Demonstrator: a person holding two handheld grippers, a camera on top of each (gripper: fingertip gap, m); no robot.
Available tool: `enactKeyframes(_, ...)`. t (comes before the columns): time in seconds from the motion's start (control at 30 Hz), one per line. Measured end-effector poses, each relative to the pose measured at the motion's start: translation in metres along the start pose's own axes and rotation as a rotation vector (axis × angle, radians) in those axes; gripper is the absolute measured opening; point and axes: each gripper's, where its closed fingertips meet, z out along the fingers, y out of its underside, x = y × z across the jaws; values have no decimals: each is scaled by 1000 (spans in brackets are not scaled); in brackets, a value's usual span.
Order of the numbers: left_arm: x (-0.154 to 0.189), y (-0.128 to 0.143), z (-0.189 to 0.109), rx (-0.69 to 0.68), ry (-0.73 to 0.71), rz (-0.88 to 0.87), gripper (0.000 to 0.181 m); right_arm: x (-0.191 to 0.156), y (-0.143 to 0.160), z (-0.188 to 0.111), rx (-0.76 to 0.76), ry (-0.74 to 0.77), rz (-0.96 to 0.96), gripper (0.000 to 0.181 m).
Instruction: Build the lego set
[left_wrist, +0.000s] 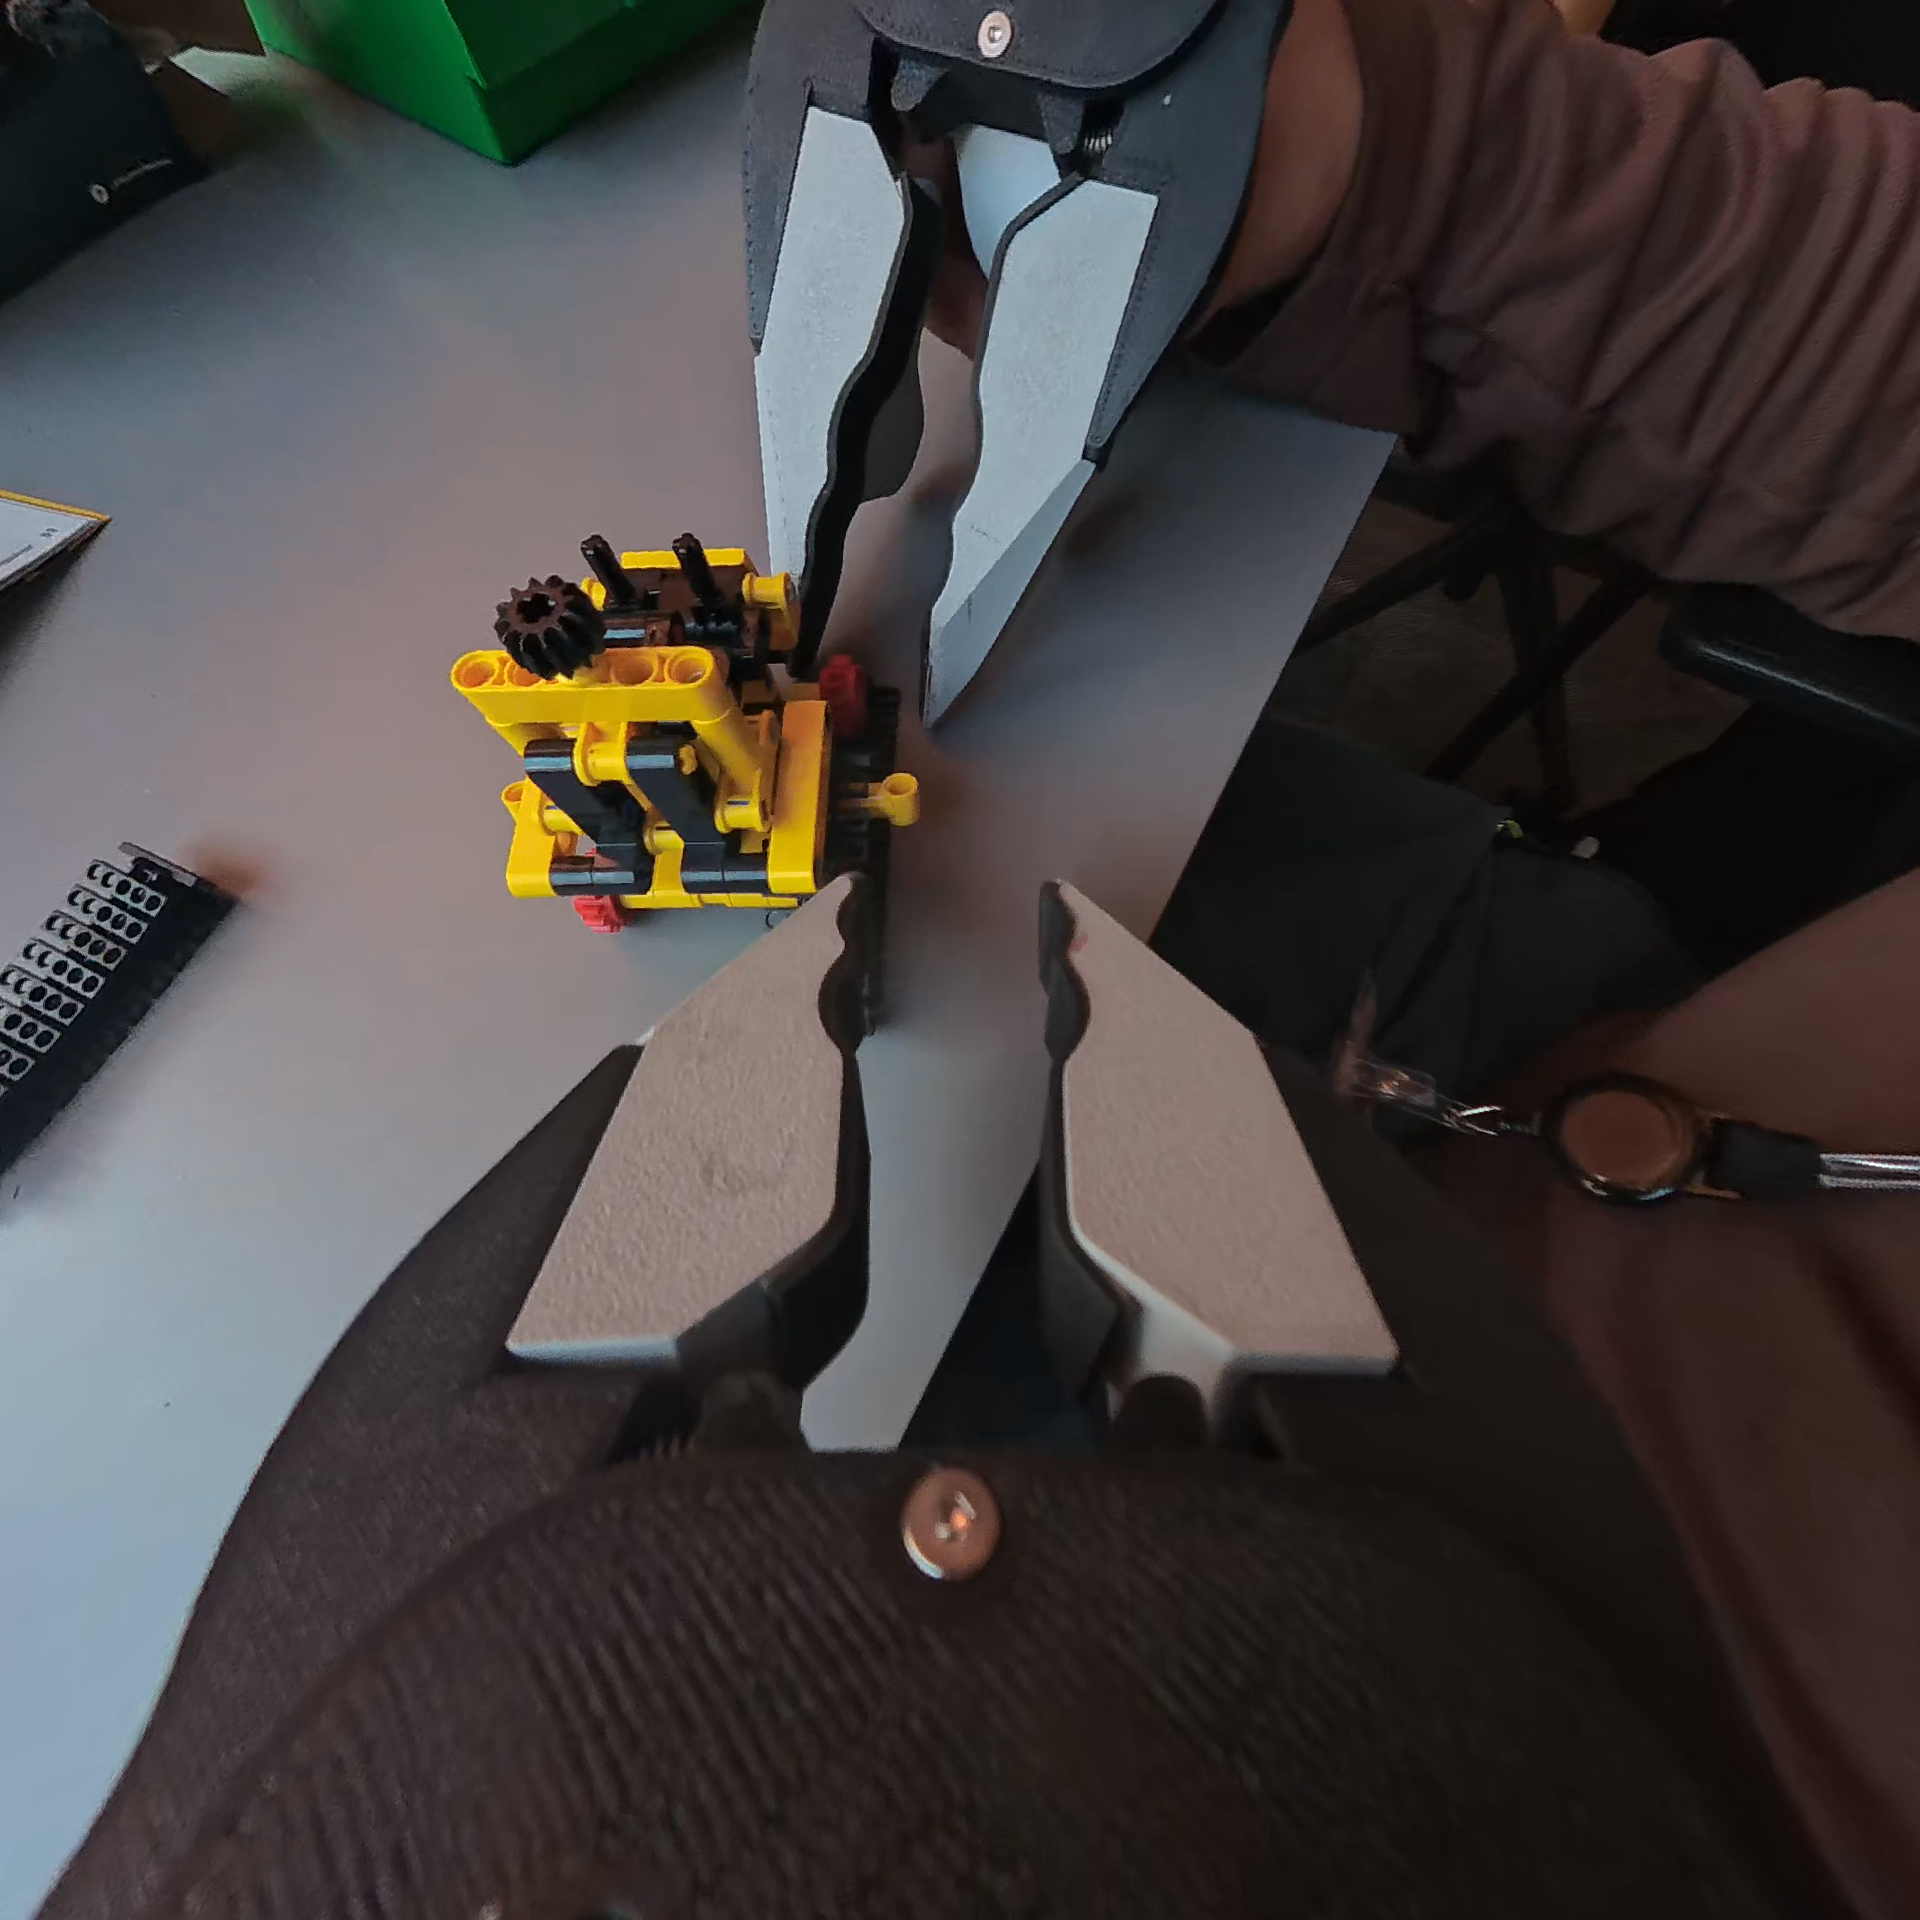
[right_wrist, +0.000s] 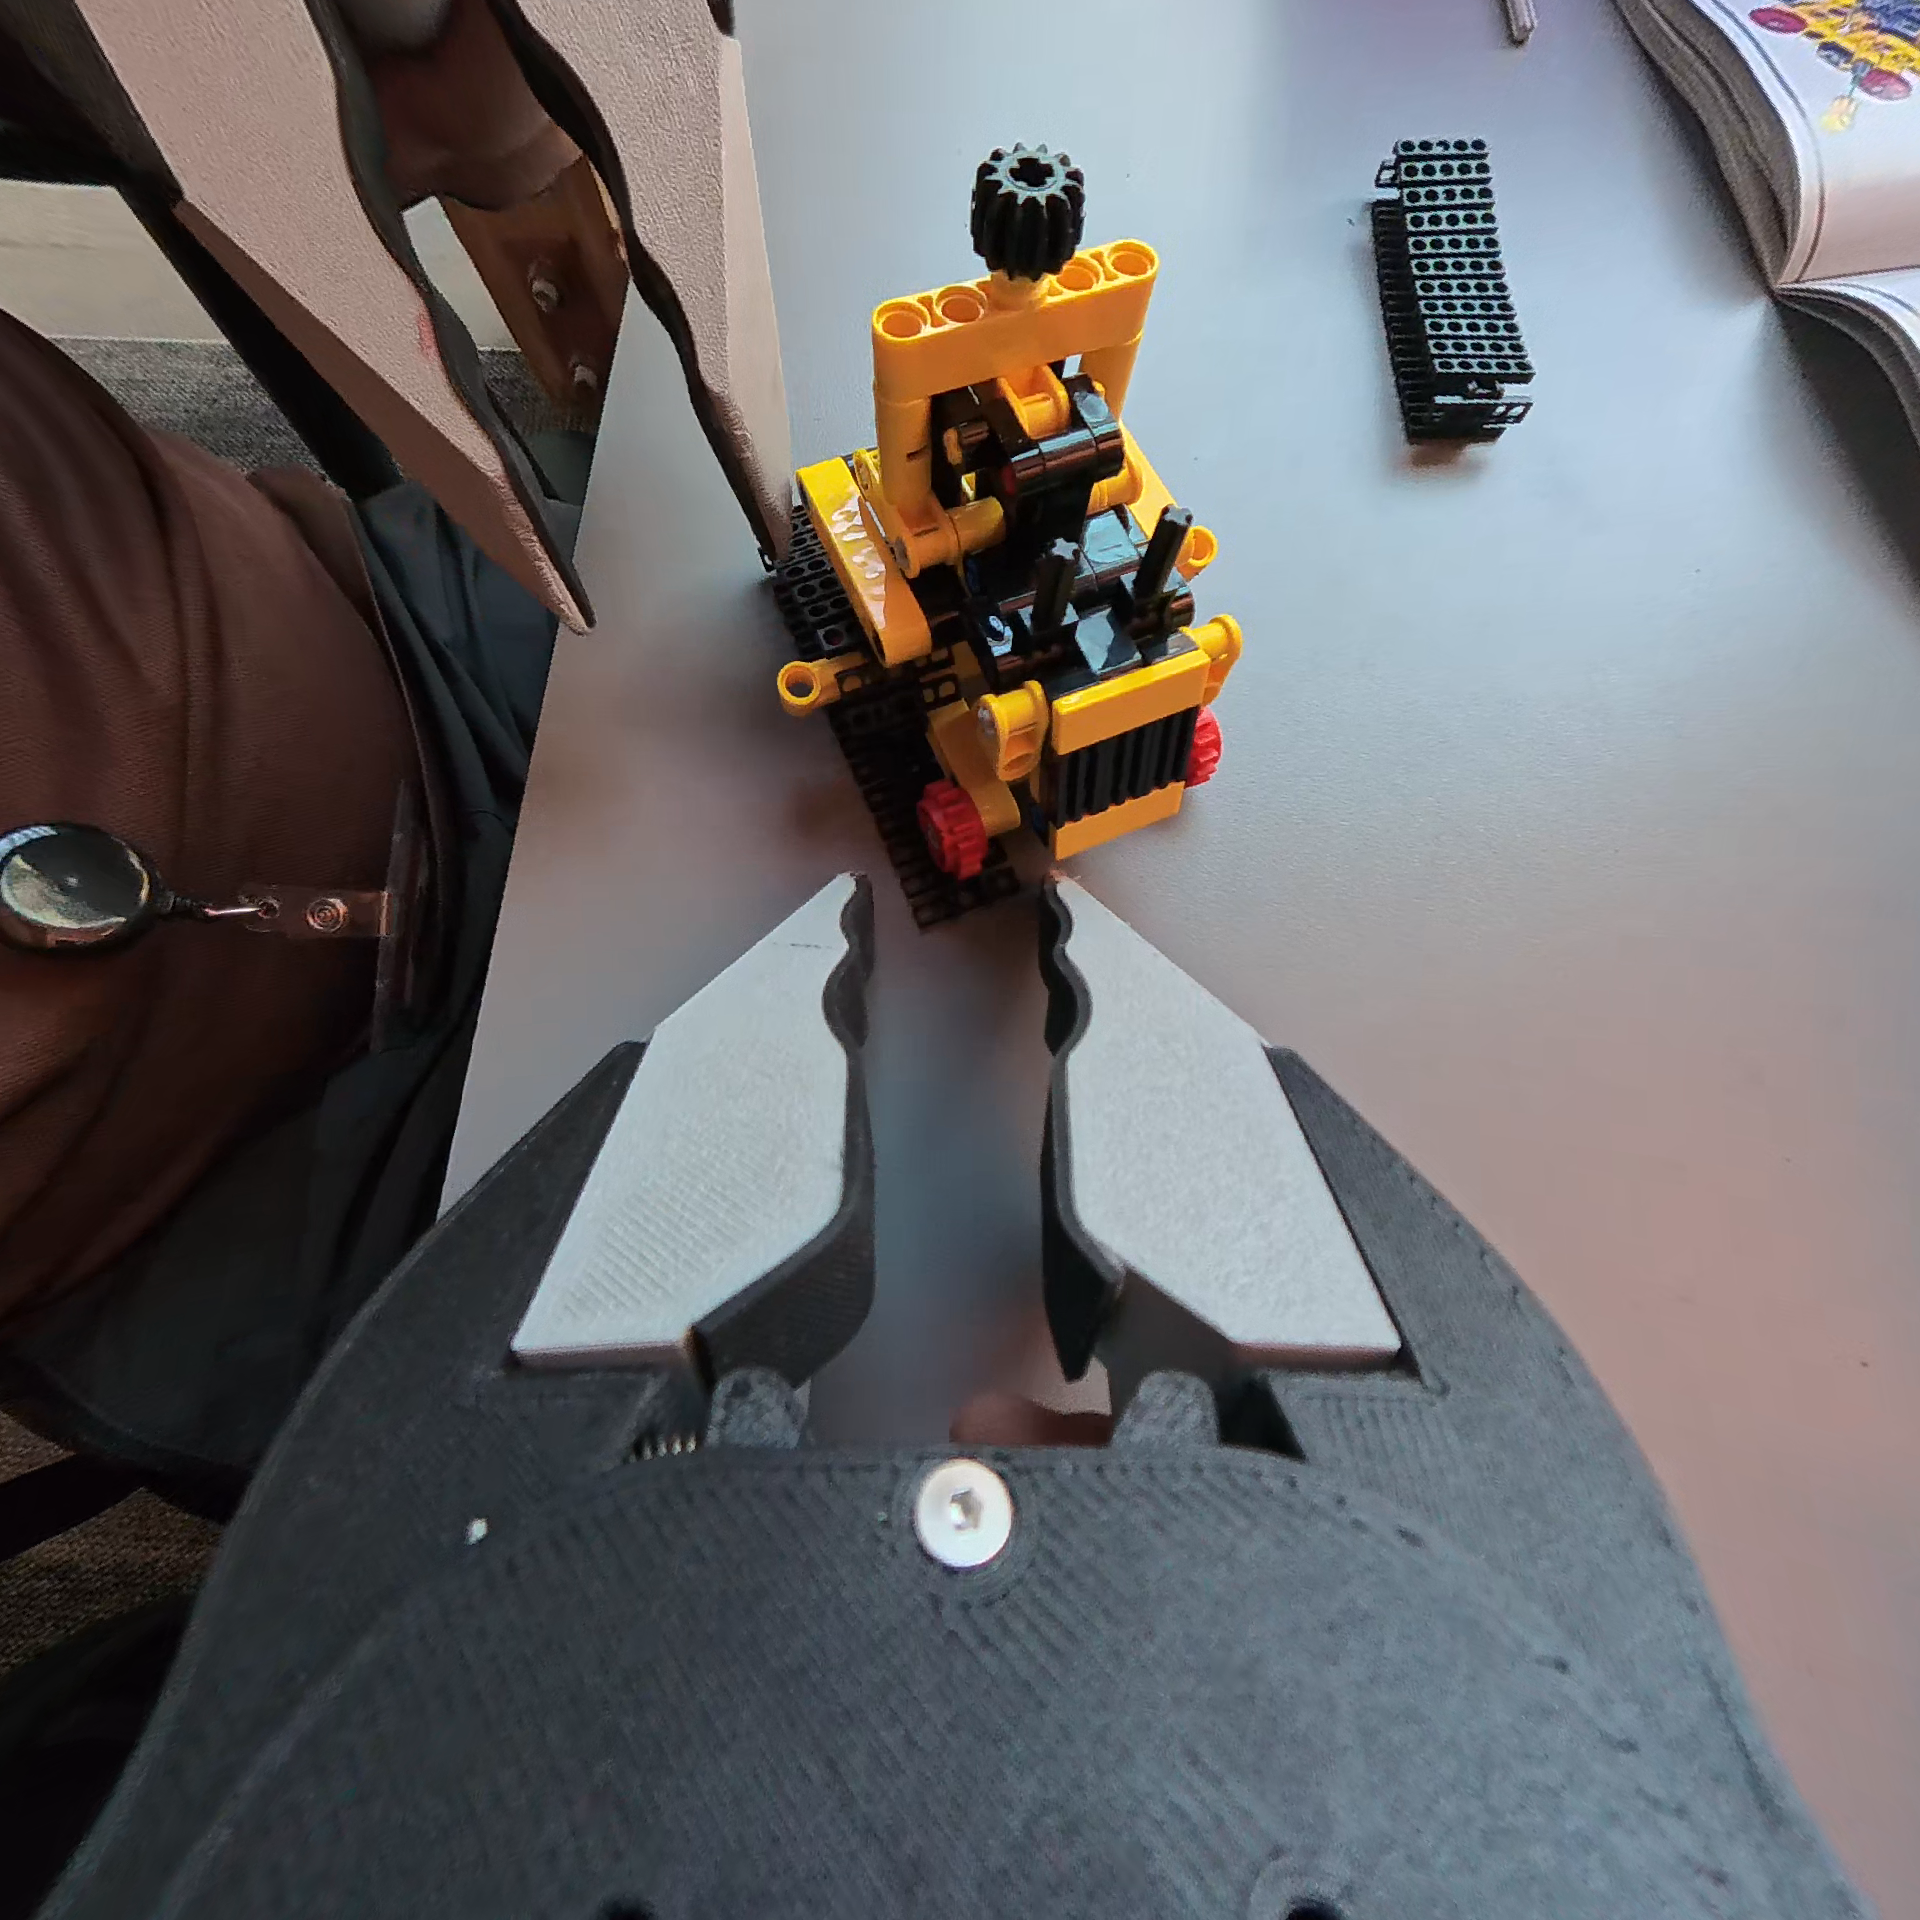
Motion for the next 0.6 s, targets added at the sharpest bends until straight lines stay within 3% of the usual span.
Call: enactKeyframes(0.6, 0, -9, 12, 2, -48, 50, 26, 0, 0, 0, 2, -4, 5, 26)
